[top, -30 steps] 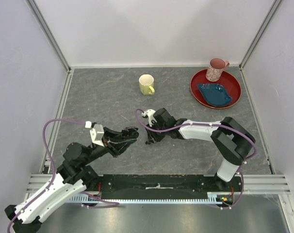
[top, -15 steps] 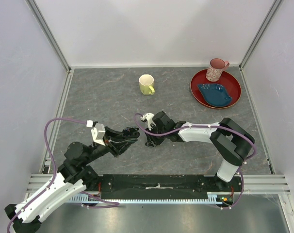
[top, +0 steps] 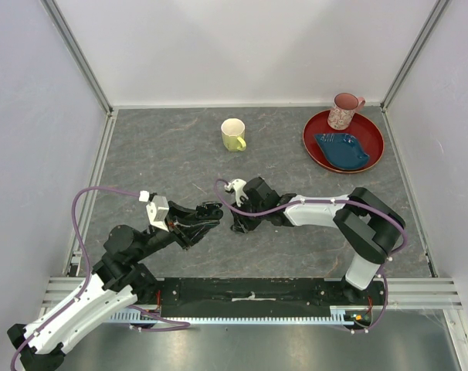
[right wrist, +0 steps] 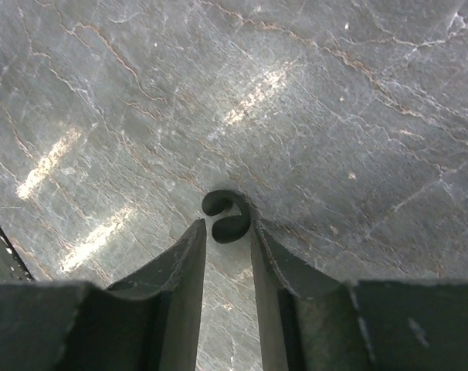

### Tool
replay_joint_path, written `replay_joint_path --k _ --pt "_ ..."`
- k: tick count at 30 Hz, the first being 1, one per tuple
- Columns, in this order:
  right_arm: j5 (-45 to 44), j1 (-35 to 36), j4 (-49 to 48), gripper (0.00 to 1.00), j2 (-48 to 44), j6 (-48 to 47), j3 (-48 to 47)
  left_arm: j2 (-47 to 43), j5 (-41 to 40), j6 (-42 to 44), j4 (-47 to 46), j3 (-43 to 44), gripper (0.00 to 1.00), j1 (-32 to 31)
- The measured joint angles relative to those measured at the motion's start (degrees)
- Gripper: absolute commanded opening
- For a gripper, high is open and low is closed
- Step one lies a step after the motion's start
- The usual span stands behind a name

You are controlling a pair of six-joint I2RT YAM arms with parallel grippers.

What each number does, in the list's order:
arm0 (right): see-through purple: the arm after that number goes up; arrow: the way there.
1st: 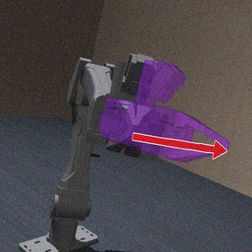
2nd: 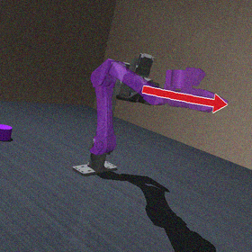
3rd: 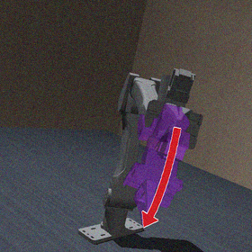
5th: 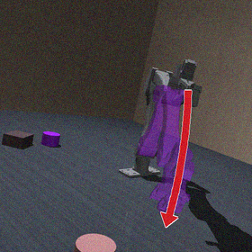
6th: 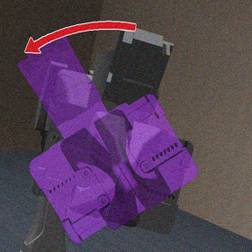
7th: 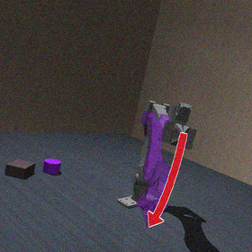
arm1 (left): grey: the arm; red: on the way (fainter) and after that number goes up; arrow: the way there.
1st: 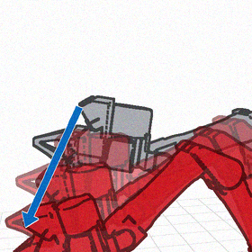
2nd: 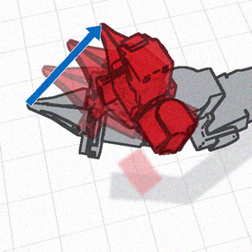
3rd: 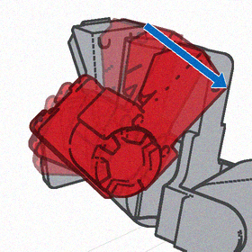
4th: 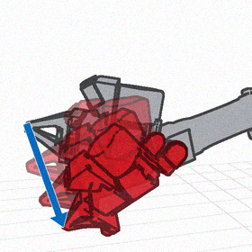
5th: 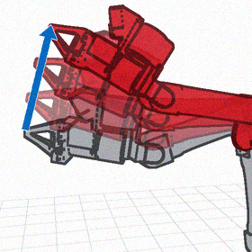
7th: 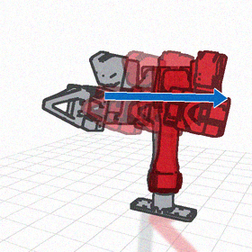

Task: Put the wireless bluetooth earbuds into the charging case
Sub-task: Adjust the earbud at the center of the board.

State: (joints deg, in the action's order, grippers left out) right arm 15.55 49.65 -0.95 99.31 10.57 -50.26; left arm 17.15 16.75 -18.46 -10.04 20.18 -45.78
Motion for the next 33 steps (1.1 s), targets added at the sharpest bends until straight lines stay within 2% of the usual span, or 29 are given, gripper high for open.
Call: replay_joint_path --k 2,7,26,33 --pt "0.57 0.00 -0.44 0.47 0.00 0.55 0.04 0.00 0.00 -0.02 -0.04 -0.02 0.03 0.00" --pt "1.84 -0.28 -1.77 0.49 -0.04 1.92 0.33 0.00 0.00 -0.13 -0.35 -0.02 0.03 0.00" --pt "1.60 -1.05 -1.55 0.39 2.56 3.61 -2.21 -1.55 -0.17 -0.17 -0.26 -0.76 0.04 0.00" --pt "-0.76 0.96 -1.66 0.40 2.54 3.61 -2.21 -1.49 -0.15 -0.17 -0.26 -0.76 0.04 0.00"
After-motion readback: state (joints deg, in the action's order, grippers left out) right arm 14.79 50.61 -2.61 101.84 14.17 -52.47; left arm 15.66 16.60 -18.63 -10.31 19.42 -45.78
